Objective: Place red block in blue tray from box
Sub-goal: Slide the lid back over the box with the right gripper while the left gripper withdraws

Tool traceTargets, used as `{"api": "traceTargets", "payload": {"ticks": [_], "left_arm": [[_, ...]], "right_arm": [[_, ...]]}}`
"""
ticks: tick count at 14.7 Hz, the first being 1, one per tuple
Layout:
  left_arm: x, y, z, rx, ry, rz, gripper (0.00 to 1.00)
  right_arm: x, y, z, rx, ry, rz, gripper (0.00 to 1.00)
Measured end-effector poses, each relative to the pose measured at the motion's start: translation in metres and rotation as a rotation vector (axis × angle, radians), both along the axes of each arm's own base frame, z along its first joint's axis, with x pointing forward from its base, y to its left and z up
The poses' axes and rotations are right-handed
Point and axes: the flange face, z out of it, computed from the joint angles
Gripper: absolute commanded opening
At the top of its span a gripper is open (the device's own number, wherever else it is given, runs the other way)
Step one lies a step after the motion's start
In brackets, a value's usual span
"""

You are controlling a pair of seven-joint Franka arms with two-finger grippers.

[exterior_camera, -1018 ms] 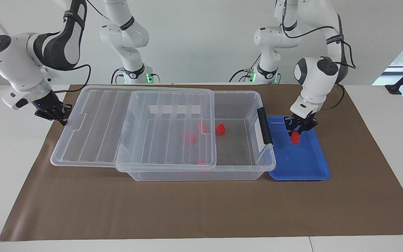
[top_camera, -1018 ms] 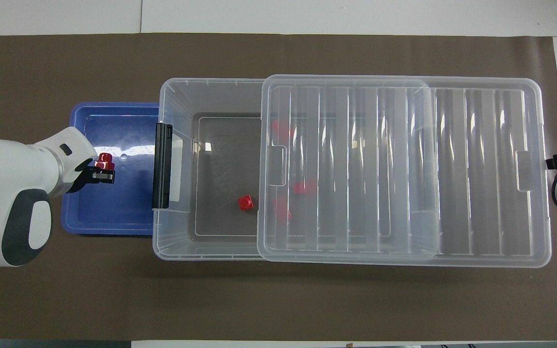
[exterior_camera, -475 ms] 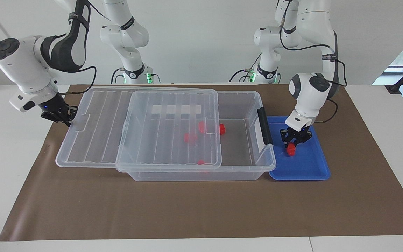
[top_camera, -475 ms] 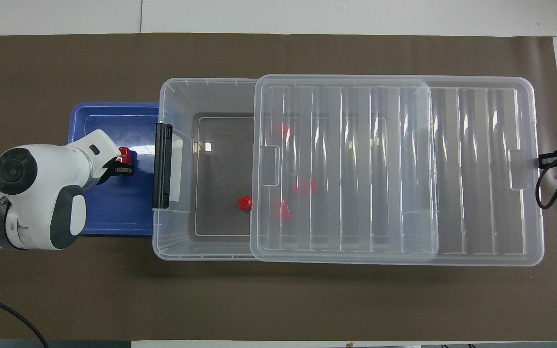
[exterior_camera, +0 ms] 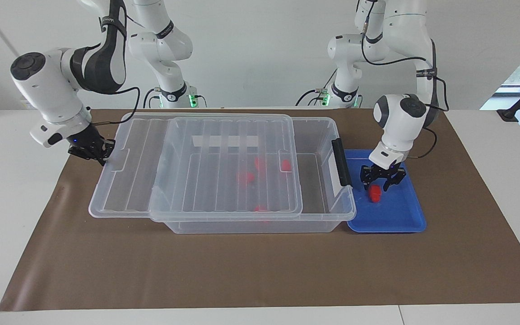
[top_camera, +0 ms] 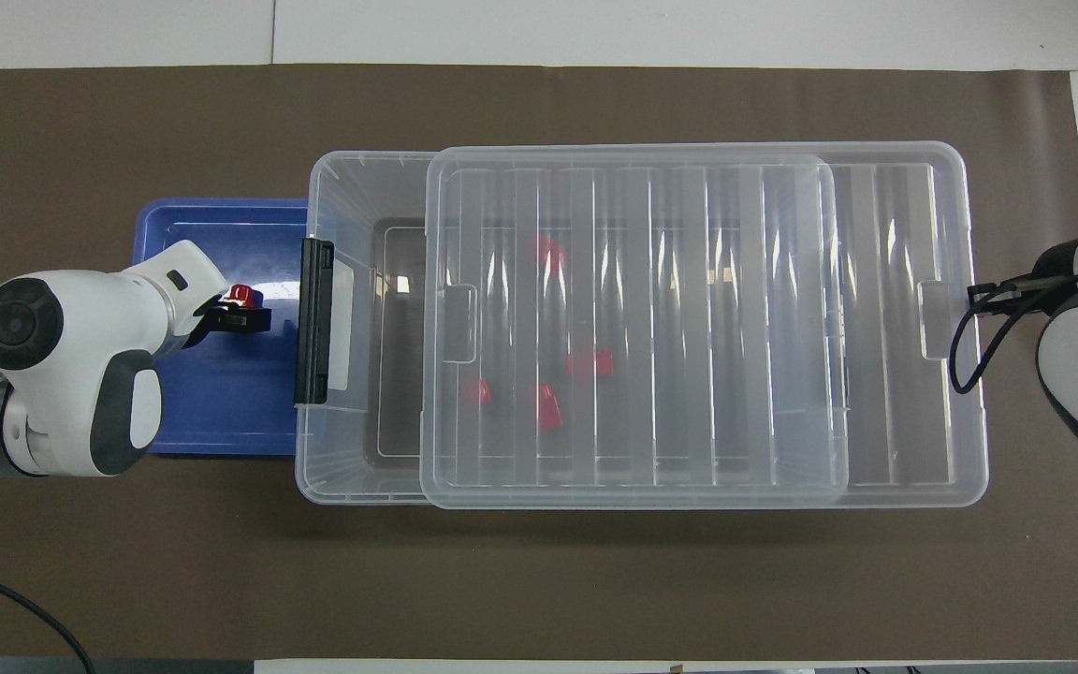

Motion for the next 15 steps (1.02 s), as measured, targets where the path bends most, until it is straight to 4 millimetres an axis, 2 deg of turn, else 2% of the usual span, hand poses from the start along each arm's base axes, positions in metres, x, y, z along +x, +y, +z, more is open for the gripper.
{"api": "traceTargets", "payload": {"ticks": [3, 7, 9, 12, 15], "left_arm": [[0.007, 0.000, 0.039, 0.008, 0.051, 0.002, 1.00], [0.016, 0.001, 0.132, 0.020, 0.121, 0.008, 1.00], [0.017, 0.003, 0.169, 0.021, 0.132, 0.014, 1.00], [0.019, 0.028, 0.210, 0.020, 0.142, 0.058, 1.00], [0.018, 0.057, 0.236, 0.017, 0.147, 0.107, 1.00]], "right_arm": [[0.001, 0.031, -0.003, 0.001, 0.008, -0.035, 0.00], [0.000, 0.050, -0.006, 0.000, 0.015, -0.066, 0.00], [0.000, 0.055, -0.006, 0.000, 0.016, -0.070, 0.00], [0.000, 0.065, -0.006, 0.000, 0.017, -0.080, 0.00], [-0.001, 0.076, -0.005, 0.000, 0.014, -0.092, 0.00]]}}
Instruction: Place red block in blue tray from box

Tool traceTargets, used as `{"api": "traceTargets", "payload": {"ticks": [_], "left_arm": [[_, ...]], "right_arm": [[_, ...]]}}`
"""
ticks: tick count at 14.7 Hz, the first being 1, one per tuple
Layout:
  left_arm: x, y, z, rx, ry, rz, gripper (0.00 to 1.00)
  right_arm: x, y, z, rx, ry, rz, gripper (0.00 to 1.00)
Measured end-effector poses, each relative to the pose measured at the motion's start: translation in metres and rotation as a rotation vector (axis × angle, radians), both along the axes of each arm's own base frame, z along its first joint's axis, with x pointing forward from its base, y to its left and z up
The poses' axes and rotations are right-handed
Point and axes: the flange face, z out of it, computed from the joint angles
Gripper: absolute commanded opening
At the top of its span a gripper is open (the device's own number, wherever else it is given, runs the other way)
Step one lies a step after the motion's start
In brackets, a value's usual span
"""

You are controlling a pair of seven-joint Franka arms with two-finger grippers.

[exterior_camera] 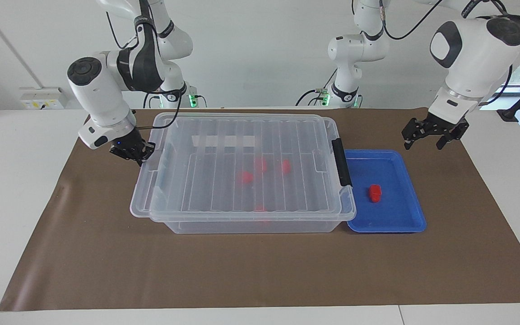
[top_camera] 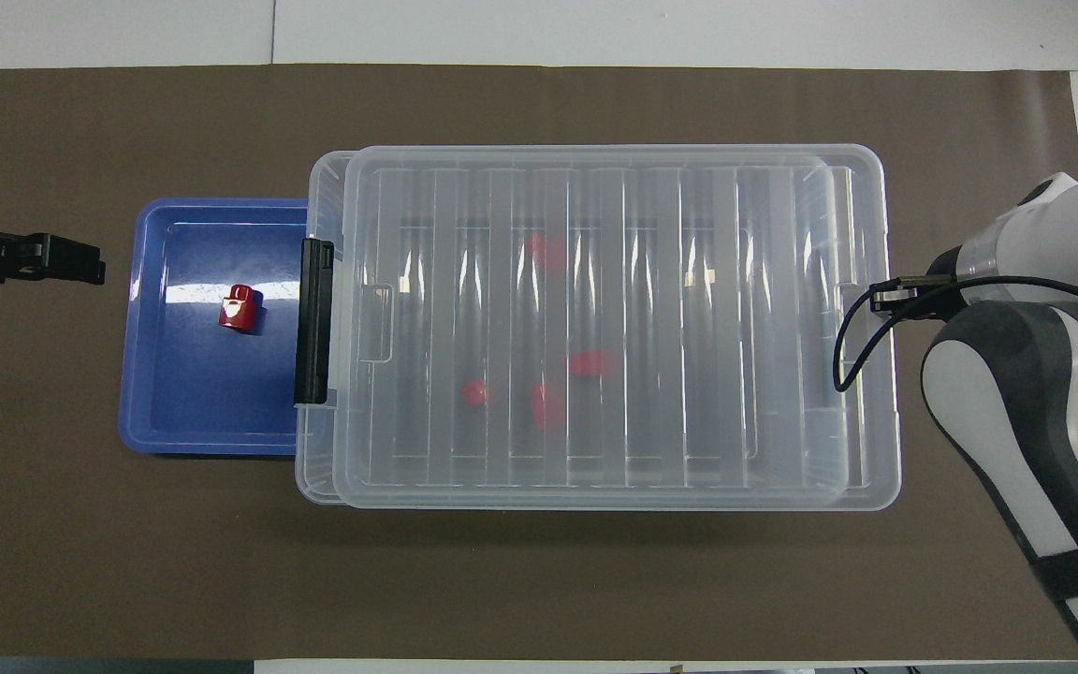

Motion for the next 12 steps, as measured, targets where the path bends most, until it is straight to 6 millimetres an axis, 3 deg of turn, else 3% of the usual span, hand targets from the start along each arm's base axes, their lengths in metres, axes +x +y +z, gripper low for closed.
{"api": "traceTargets", "payload": {"ticks": [3, 9, 12], "left_arm": [[-0.004, 0.008, 0.017, 0.000, 0.018, 0.014, 1.00], [-0.021, -0.004, 0.043, -0.015, 0.035, -0.007, 1.00], [-0.027, -0.004, 0.046, -0.015, 0.040, -0.010, 1.00]], "right_arm": [[-0.001, 0.011, 0.000, 0.000, 0.001, -0.006, 0.00], [-0.001, 0.021, 0.000, 0.000, 0.002, -0.007, 0.00], [-0.001, 0.021, 0.000, 0.000, 0.002, -0.007, 0.00]]}}
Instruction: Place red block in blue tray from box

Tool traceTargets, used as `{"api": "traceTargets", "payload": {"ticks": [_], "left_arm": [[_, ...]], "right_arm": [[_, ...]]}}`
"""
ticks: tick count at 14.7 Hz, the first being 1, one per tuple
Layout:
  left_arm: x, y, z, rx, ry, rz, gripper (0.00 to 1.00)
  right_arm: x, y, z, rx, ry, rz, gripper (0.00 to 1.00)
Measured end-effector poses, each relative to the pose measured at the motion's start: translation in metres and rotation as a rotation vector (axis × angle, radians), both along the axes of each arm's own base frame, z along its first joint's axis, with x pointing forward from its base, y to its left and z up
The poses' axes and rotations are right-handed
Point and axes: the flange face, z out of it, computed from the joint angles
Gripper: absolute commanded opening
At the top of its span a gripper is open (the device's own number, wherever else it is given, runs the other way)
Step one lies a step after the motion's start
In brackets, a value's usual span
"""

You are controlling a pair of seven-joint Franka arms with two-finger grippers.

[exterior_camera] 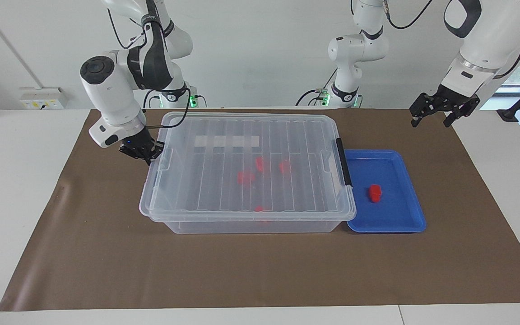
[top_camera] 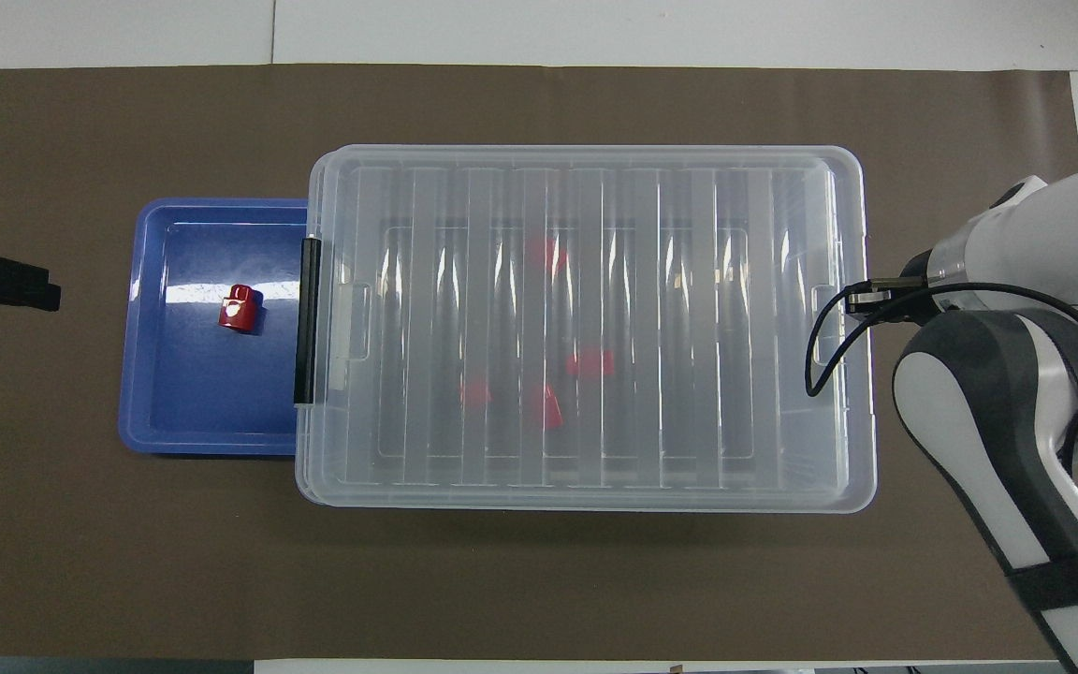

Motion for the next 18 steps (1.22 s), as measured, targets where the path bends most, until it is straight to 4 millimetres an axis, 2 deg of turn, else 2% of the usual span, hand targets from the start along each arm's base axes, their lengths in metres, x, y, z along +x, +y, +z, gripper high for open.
{"api": "traceTargets", "payload": {"ticks": [11, 15, 18], "left_arm": [[-0.002, -0.002, 0.013, -0.008, 0.003, -0.005, 1.00], [-0.004, -0.002, 0.010, -0.008, 0.024, -0.006, 1.00], [-0.004, -0.003, 0.009, -0.008, 0.029, -0.007, 1.00]], "right_arm": [[0.000, 0.001, 0.000, 0.000, 0.000, -0.004, 0.00], [0.000, 0.001, 0.001, 0.000, -0.001, -0.005, 0.00], [0.003, 0.000, 0.017, 0.000, 0.006, -0.007, 0.00]]}}
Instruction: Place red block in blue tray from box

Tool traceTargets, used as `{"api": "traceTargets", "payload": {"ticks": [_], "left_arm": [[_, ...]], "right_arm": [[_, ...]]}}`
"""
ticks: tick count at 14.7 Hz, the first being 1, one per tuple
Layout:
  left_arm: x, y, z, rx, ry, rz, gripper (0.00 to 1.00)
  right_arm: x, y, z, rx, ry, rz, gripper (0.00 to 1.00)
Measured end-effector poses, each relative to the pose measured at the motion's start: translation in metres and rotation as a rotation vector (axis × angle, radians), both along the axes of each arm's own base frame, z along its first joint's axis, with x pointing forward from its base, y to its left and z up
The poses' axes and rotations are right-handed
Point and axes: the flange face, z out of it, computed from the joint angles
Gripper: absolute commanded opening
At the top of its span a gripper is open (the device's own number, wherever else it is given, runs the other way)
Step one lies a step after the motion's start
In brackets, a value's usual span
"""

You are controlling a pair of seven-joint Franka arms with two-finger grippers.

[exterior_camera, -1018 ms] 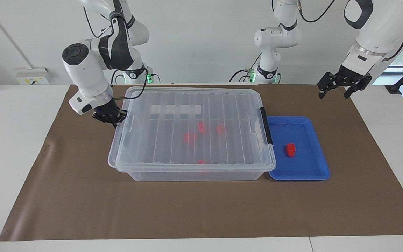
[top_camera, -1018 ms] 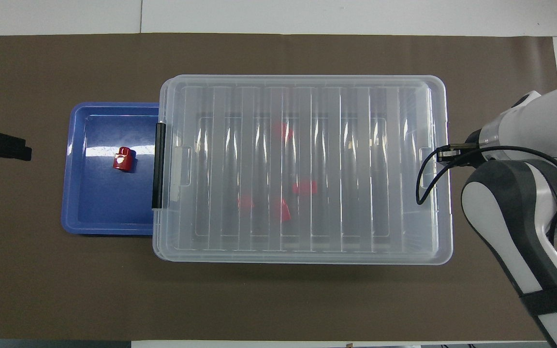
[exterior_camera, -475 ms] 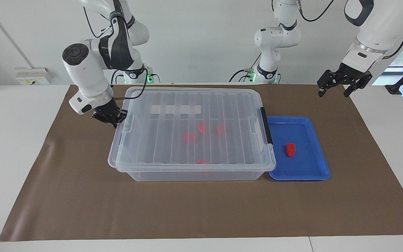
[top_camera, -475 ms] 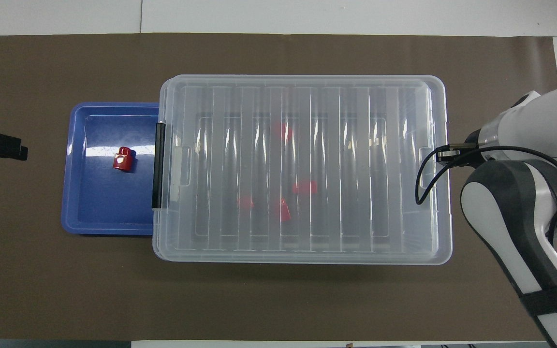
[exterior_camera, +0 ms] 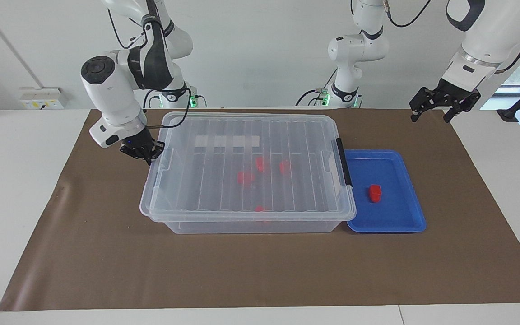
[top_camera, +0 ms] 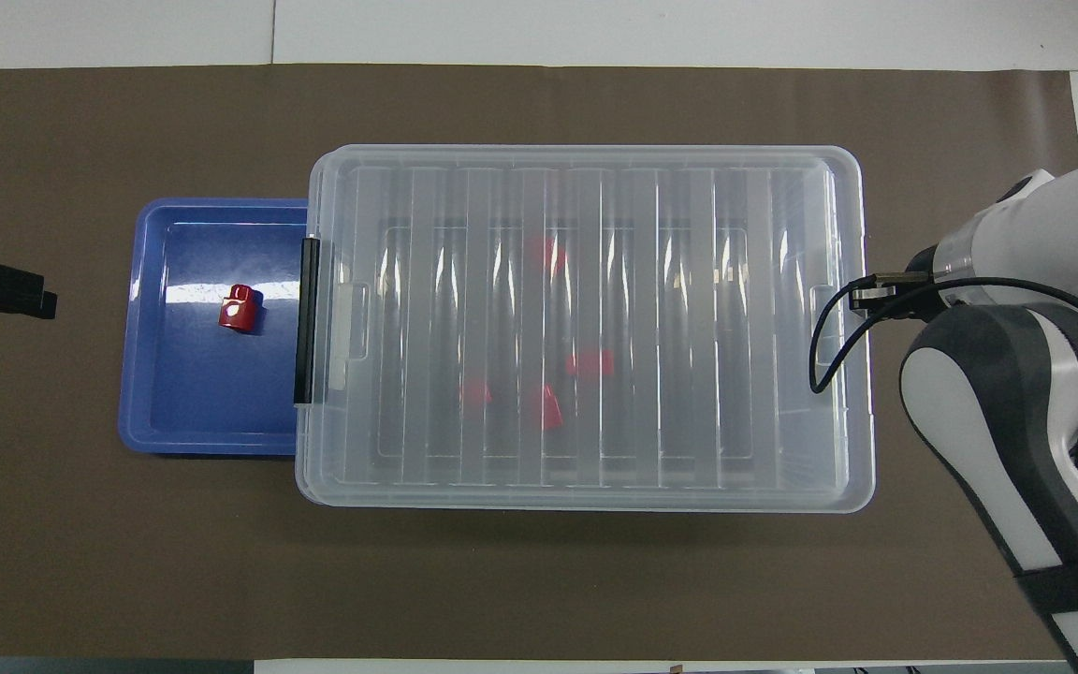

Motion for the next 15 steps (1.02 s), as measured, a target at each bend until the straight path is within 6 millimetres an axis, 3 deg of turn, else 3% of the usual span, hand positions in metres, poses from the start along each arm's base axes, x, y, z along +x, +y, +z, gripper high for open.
{"api": "traceTargets", "payload": {"ticks": [2, 3, 4, 6, 9, 12, 15], "left_arm": [[0.000, 0.000, -0.001, 0.000, 0.003, 0.000, 1.00], [0.000, 0.000, -0.001, 0.000, 0.003, 0.000, 1.00], [0.000, 0.000, -0.001, 0.000, 0.003, 0.000, 1.00], [0.000, 0.000, -0.001, 0.000, 0.003, 0.000, 1.00], [0.000, 0.000, -0.001, 0.000, 0.003, 0.000, 1.00], [0.000, 0.000, -0.001, 0.000, 0.003, 0.000, 1.00], [0.000, 0.000, -0.001, 0.000, 0.003, 0.000, 1.00]], "right_arm": [[0.002, -0.007, 0.030, 0.000, 0.014, -0.011, 0.00], [0.003, -0.013, 0.049, 0.000, 0.020, -0.021, 0.06], [0.002, -0.018, 0.068, 0.000, 0.025, -0.030, 0.20], [-0.002, -0.030, 0.106, 0.000, 0.037, -0.048, 1.00], [-0.010, -0.056, 0.136, 0.003, 0.042, -0.064, 1.00], [-0.014, -0.079, 0.135, 0.006, 0.068, -0.077, 1.00], [-0.014, -0.084, 0.135, 0.006, 0.066, -0.085, 1.00]]}}
